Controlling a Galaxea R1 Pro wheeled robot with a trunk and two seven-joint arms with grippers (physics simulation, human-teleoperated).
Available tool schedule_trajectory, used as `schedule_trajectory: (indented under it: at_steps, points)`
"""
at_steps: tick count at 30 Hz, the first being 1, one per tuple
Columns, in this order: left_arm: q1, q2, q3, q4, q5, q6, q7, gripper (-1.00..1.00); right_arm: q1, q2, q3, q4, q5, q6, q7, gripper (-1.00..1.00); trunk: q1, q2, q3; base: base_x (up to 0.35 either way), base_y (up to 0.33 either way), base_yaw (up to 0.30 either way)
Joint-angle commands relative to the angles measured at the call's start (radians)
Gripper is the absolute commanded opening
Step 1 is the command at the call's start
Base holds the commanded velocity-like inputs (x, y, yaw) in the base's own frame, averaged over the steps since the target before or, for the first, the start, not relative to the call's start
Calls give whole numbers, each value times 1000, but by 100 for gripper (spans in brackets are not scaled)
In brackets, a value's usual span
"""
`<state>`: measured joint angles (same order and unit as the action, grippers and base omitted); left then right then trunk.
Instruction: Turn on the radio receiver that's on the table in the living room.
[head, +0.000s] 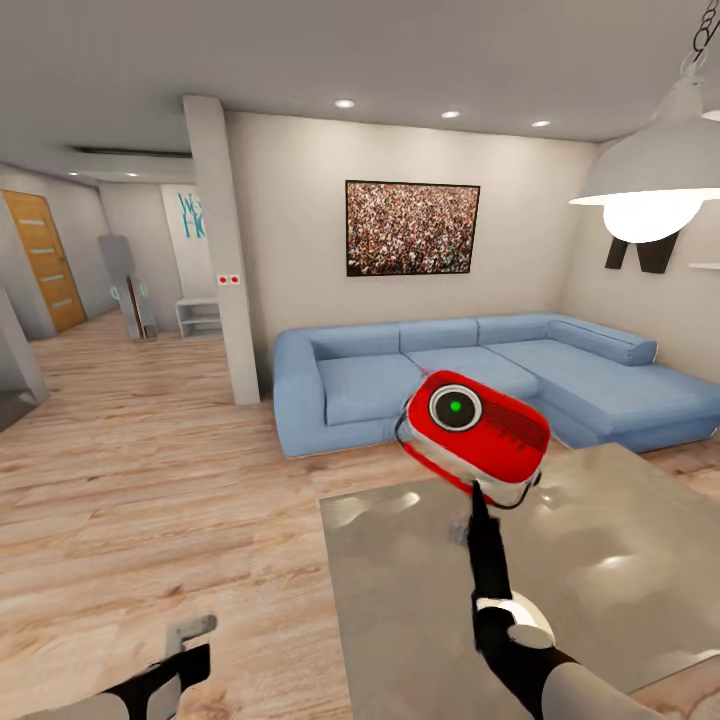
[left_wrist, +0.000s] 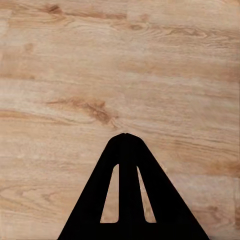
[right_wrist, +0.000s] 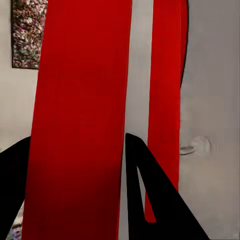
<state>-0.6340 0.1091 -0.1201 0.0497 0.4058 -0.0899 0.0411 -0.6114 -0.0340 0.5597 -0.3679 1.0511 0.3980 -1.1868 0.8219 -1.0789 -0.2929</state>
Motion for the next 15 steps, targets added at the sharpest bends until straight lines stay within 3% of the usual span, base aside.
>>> schedule_trajectory:
  at_steps: [1,5,6,10,12,15]
  points:
    - [3,-3,0,12,-20,-18,0,-100,-1,0,2,-4,-38,-30,20,-100,0,0,0,0,0,0]
    - [18,-18,-2,29,-95,-46,2,-100,-1,1,-8,-14,-163,-162,109,-100,0,0,0,0,0,0]
    - [19,-19,-2,29,-101,-47,2,-100,-1,1,-11,-15,-173,-179,119,-100,0,0,0,0,0,0]
    - [24,-25,-2,31,-119,-50,2,-100,-1,1,-82,-52,-294,-326,297,-100,0,0,0,0,0,0]
    - [25,-26,-2,31,-121,-51,2,-100,-1,0,-125,-89,-344,-353,409,-100,0,0,0,0,0,0]
    - [27,-26,-2,32,-122,-51,1,-100,-1,-1,-187,-152,-381,-366,543,-100,0,0,0,0,0,0]
